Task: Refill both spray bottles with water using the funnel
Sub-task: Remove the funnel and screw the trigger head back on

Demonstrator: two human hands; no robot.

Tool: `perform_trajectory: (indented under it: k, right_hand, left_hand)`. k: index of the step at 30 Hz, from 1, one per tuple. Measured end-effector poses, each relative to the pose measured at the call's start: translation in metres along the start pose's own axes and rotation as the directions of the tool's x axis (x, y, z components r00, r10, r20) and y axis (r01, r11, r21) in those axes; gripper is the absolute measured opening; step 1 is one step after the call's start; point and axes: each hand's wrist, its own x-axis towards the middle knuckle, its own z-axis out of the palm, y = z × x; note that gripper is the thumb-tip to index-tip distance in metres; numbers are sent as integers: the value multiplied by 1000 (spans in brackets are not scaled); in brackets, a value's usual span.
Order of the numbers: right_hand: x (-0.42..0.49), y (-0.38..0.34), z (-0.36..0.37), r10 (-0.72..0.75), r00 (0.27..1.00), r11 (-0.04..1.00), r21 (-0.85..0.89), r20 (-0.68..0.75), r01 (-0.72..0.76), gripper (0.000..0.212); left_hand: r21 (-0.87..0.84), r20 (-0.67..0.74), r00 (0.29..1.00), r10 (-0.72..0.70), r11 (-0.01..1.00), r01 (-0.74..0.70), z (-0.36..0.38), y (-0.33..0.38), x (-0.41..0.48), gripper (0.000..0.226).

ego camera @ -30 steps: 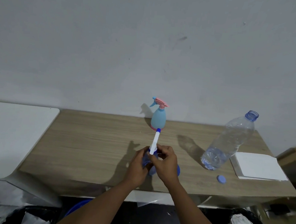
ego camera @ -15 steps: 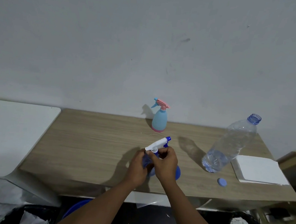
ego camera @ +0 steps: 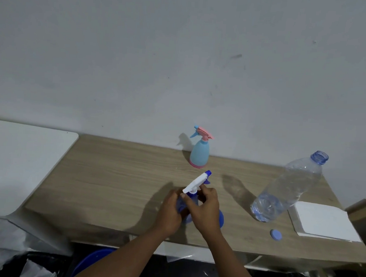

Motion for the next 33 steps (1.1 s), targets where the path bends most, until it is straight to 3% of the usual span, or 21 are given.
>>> perform_trajectory:
  k: [4, 8, 11, 15, 21, 26, 31, 33]
  right_hand:
    - [2, 1, 2, 22, 999, 1000, 13, -47, -21, 18]
    - [4, -5, 7, 129, 985, 989, 92, -116, -119, 34]
    - [0, 1, 4, 63, 995, 994, 93, -76, -55, 45]
    - [-1, 3, 0, -29, 999, 998, 59, -28, 31, 25]
    - [6, -7, 3, 35, 999, 998, 48, -42, -33, 31]
    - [3, -7, 7, 23, 996, 997, 79, -91, -16, 27]
    - [0, -2, 9, 0, 991, 993, 114, -132, 15, 23]
    - [-2, 3, 7, -15, 992, 991, 127, -127, 31, 22]
  left_hand:
    - [-192, 32, 996, -84, 978, 88, 1, 5, -2, 29]
    - [-125, 4, 991, -130, 984, 130, 2, -2, 3, 28]
    - [-201, 27, 991, -128, 971, 131, -1, 4, 1, 32]
    - [-224, 25, 997, -68, 972, 72, -1, -2, 3, 36]
    - [-248, 30, 994, -109, 962, 113, 4, -5, 5, 43]
    - [-180, -23, 992, -127, 976, 121, 6, -5, 7, 22]
    - [-204, 12, 988, -156, 967, 155, 2, -6, 3, 26]
    - [-201, 52, 989, -137, 969, 145, 0, -11, -1, 43]
